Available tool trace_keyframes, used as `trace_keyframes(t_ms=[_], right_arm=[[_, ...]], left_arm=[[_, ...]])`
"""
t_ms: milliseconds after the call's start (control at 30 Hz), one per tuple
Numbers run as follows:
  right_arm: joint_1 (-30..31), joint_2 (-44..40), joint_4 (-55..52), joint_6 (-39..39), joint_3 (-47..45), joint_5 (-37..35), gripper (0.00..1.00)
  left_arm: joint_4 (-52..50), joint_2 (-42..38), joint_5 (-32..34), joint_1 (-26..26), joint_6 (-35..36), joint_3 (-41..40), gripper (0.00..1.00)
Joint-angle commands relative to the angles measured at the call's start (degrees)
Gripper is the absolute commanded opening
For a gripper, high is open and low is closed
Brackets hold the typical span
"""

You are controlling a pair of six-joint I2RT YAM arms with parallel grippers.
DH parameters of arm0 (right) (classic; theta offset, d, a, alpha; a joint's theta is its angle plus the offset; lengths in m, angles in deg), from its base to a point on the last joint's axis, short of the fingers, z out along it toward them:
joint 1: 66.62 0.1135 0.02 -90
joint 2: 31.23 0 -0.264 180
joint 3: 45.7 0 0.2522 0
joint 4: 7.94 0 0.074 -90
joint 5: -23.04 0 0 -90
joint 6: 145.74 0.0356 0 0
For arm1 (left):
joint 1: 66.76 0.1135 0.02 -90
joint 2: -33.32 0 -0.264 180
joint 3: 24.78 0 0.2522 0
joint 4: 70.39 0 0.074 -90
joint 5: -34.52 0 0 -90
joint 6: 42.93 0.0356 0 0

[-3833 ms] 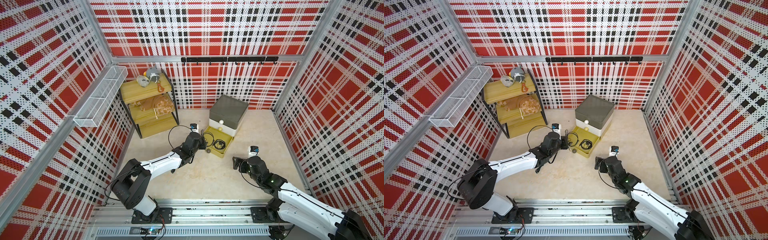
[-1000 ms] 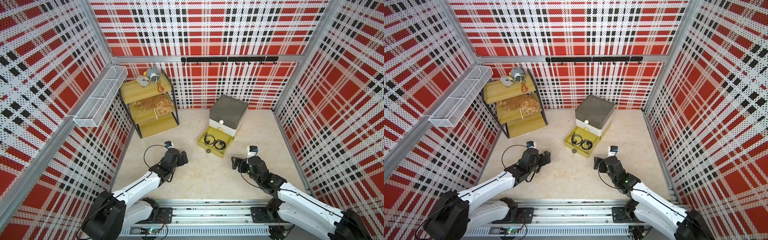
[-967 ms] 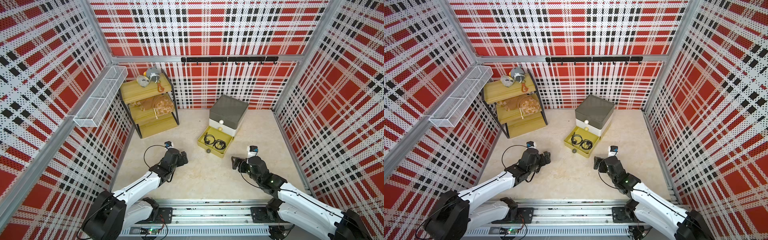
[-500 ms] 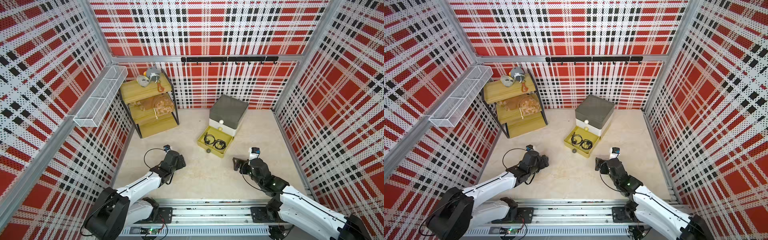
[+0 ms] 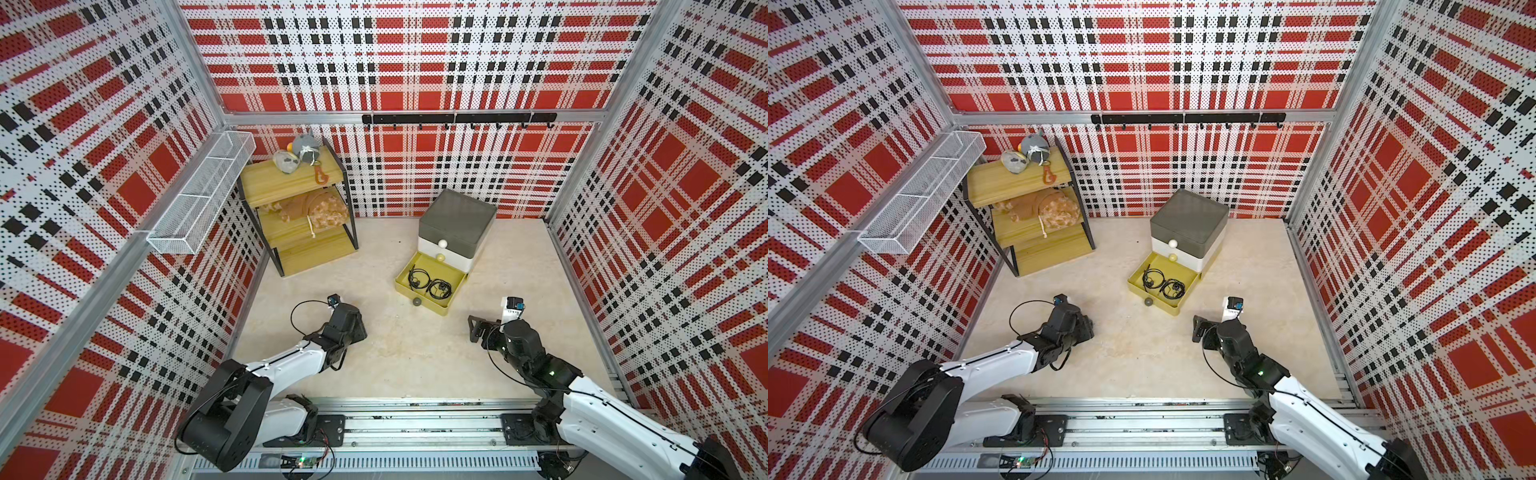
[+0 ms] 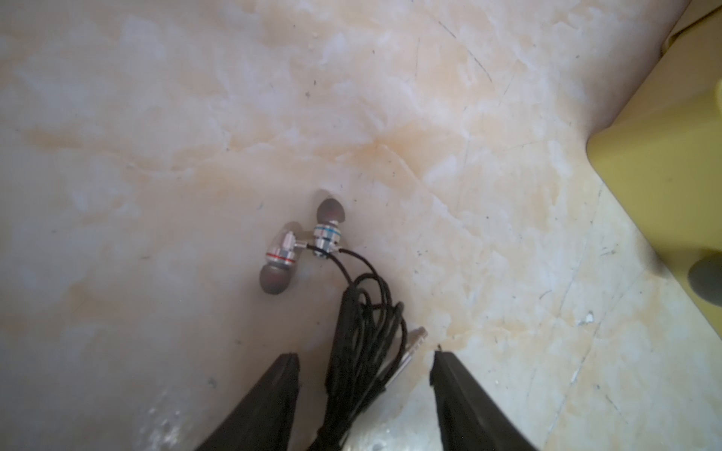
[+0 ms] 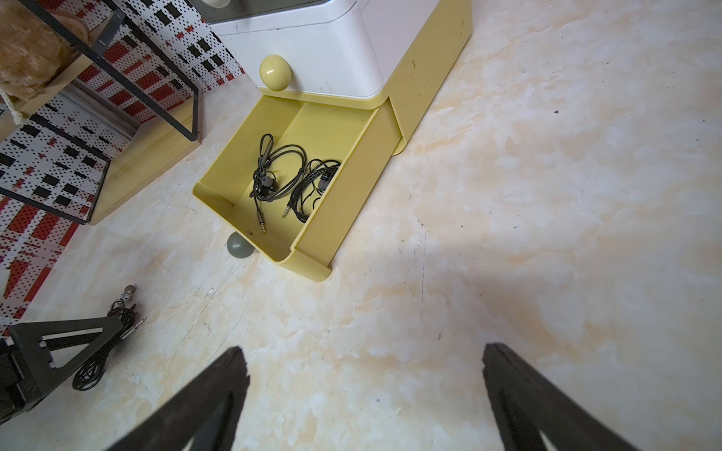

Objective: Place the wired earphones into the drawer by color
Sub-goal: Pick up the wired earphones from the center of the board.

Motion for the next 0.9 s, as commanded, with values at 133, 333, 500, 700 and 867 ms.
trace_keyframes(t_ms=[133, 333, 500, 700, 867], right_arm=[[-0.1, -1.7, -0.2, 0.7, -0.9, -1.3, 1.00], [-0.1, -1.9, -0.1, 0.7, -1.1, -1.3, 1.00], [-0.2, -2.0, 0.3, 1.1, -1.3, -1.5, 1.00], [-0.2, -2.4, -0.2, 0.9, -1.2, -1.6, 1.00], [-0.1, -3.0, -0.3, 1.0, -1.4, -2.2, 1.00]], left_arm=[[2.9, 1.4, -2.0, 1.9, 1.4, -0.7, 0.42], [3.1, 0.9, -2.3, 2.3, 1.4, -1.2, 0.34], [3.0, 0.4, -3.1, 2.9, 1.6, -1.3, 0.23], [3.0, -0.3, -3.3, 3.2, 1.8, -1.4, 0.12], [2.9, -1.8, -3.6, 3.3, 1.6, -1.8, 0.05]])
